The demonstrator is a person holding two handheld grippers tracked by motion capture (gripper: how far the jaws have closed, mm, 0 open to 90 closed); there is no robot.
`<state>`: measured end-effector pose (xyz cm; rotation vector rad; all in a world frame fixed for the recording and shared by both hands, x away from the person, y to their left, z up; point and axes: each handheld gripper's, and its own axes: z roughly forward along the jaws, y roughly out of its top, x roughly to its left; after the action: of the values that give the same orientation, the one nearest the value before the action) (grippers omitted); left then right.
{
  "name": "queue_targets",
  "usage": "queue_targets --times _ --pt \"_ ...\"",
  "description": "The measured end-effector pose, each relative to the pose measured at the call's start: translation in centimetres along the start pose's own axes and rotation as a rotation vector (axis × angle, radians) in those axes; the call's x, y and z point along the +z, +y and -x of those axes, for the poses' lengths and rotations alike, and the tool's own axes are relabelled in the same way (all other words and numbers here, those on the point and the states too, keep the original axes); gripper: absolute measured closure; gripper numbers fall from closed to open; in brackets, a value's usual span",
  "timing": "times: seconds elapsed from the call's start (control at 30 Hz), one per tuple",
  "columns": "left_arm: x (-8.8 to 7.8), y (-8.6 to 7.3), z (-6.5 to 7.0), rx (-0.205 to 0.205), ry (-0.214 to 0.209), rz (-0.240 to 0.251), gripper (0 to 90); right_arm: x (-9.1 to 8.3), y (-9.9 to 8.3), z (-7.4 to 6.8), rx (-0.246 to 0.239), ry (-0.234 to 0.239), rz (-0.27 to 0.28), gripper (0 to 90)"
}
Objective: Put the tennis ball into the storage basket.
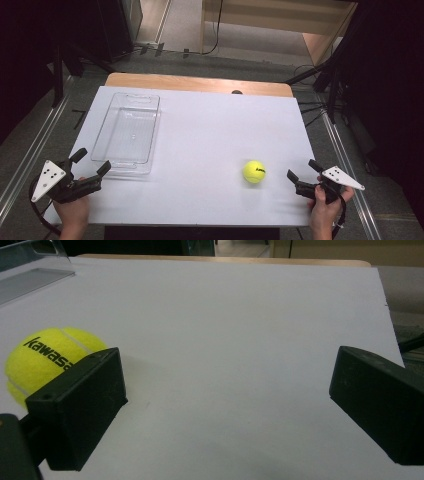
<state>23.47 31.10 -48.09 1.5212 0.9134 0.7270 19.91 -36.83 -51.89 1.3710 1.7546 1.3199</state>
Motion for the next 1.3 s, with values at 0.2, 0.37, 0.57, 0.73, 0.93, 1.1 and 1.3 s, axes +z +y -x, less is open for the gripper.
queue_targets --times 0.2,0.37,0.57,0.73,0.93,1.1,1.3 --pt "0.0 0.0 0.0 0.001 0.001 -0.001 11.1 0.1 0.2 -0.2 -0.025 0.022 -0.019 0.7" --pt "-0.1 0.0 0.0 -0.002 0.002 0.004 11.1 0.2 0.6 -0.6 -0.042 0.048 -0.031 0.7" --pt "-0.1 0.0 0.0 0.001 0.004 0.002 11.1 0.5 2.0 -1.6 -0.060 0.092 -0.070 0.6" --pt "-0.1 0.0 0.0 0.000 0.005 0.005 11.1 0.6 3.0 -2.5 -0.080 0.144 -0.108 0.6" --pt "0.0 0.0 0.1 0.006 0.005 0.001 11.0 1.0 3.9 -3.2 -0.116 0.197 -0.125 0.6" --pt "0.0 0.0 0.1 0.006 0.002 0.003 11.1 1.3 4.6 -3.6 -0.130 0.230 -0.154 0.7" --pt "0.0 0.0 0.1 0.007 0.002 0.004 11.1 2.0 5.3 -4.2 -0.157 0.232 -0.190 0.7"
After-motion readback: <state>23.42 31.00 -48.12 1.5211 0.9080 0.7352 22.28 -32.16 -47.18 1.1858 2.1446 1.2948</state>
